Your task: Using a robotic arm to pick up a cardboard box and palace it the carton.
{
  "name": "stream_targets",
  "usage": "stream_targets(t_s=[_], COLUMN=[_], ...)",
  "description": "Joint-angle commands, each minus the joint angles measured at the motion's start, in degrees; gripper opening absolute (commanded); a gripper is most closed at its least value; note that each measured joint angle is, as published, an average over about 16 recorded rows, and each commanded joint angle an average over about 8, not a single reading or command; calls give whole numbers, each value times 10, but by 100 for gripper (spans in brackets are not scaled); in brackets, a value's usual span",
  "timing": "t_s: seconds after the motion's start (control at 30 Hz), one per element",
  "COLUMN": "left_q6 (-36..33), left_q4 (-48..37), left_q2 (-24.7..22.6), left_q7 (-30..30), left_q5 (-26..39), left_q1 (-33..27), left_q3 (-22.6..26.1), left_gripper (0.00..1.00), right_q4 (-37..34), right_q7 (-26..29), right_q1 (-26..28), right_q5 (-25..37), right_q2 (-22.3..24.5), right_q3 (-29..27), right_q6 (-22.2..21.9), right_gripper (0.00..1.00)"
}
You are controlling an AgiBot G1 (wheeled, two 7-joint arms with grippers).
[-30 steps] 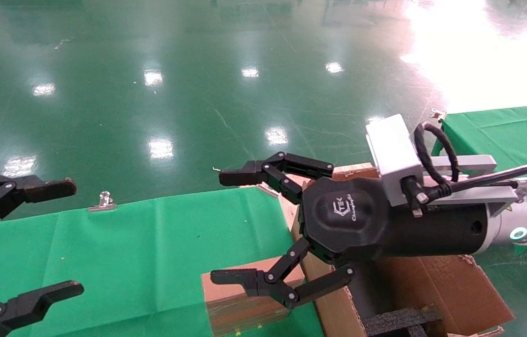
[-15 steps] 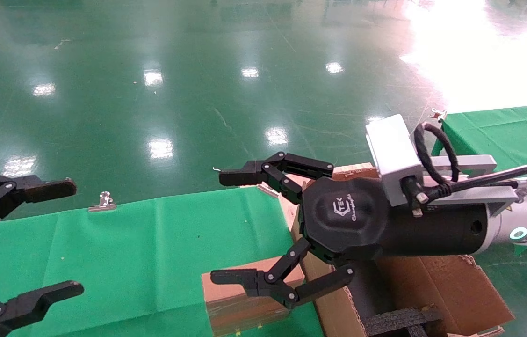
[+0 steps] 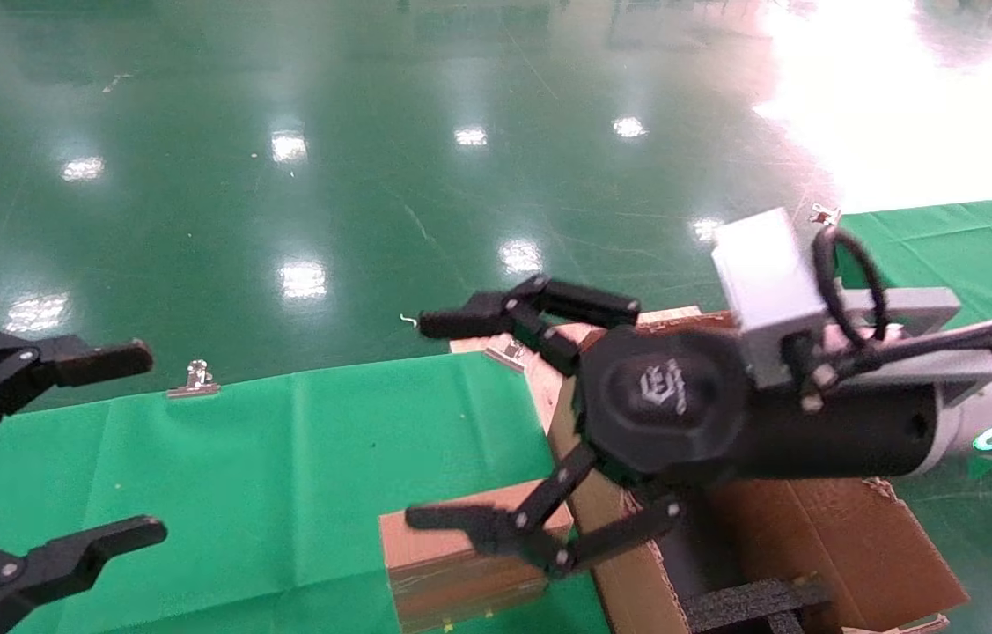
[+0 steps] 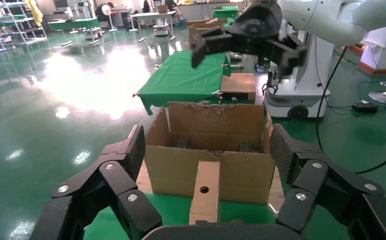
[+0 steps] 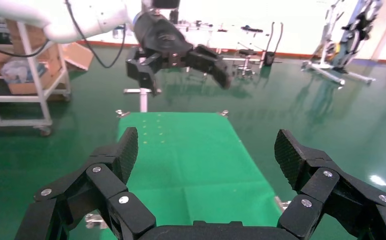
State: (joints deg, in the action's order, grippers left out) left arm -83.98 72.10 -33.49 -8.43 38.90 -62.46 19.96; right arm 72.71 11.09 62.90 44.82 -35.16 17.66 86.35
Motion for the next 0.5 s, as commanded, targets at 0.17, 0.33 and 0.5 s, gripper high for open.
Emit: stream_targets(t_s=[0.17,0.33,0.5], left_q6=[0,0,0], left_q4=[0,0,0], left_q2=[0,0,0], left_q7=[0,0,0], left_q5=[0,0,0], left_q1=[0,0,0], left_q3=[0,0,0], left_gripper=[0,0,0], right_q4=[-16,-33,-41], right_q7=[4,13,19], right_q1=[26,67,117], right_q5=[51,123,199], right_q2=[-7,-21,-38], right_q3=[28,71,123], right_q6=[16,32,40], right_gripper=[100,100,100])
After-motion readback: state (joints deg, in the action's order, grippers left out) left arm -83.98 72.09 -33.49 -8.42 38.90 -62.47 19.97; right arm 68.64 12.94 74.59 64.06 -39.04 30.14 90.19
